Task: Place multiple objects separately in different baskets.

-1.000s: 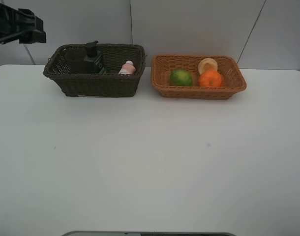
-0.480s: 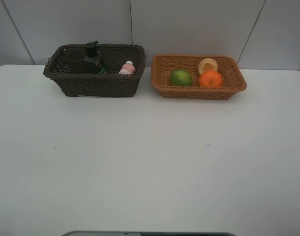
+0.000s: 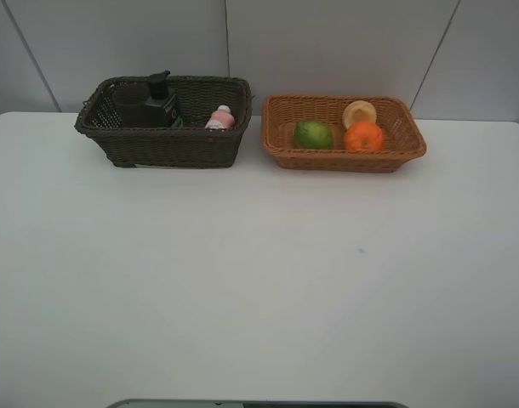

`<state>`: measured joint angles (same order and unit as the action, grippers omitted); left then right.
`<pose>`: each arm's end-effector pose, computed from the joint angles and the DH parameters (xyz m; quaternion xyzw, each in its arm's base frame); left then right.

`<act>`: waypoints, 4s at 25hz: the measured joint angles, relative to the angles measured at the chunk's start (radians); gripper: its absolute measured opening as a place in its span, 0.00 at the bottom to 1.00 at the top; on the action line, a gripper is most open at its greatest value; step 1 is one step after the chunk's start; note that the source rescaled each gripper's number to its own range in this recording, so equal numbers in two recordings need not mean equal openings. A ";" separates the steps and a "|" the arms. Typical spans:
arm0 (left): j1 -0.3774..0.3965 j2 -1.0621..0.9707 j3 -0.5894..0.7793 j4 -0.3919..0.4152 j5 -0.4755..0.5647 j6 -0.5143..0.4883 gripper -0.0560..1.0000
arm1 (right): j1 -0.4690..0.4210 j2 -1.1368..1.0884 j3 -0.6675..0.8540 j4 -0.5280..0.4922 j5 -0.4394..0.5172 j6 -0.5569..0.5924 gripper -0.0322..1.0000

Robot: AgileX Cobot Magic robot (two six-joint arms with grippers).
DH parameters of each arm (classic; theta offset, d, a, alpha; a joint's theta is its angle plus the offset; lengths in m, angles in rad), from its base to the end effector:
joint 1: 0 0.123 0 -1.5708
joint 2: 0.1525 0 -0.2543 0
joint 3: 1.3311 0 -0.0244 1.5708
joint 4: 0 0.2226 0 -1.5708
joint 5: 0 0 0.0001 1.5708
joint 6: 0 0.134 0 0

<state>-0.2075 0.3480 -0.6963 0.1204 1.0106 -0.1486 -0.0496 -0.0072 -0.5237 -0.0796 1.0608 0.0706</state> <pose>0.0815 -0.0032 0.2888 0.0296 0.8765 -0.0253 0.4798 0.0360 -0.0111 0.2515 0.0529 0.8428 -0.0341 0.5346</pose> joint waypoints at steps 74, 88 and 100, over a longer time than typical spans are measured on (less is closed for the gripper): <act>0.120 -0.356 0.192 -0.211 0.052 0.149 0.91 | 0.000 0.000 0.000 0.000 0.000 0.000 0.90; 0.120 -0.356 0.192 -0.155 0.052 0.138 0.91 | 0.000 0.000 0.000 0.000 0.000 0.000 0.90; 0.120 -0.356 0.192 -0.148 0.052 0.165 0.91 | 0.000 0.000 0.000 0.000 0.000 0.000 0.90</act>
<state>-0.0880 -0.0078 -0.5041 -0.0276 1.0625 0.0163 -0.0496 -0.0072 -0.5237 -0.0796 1.0608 0.0706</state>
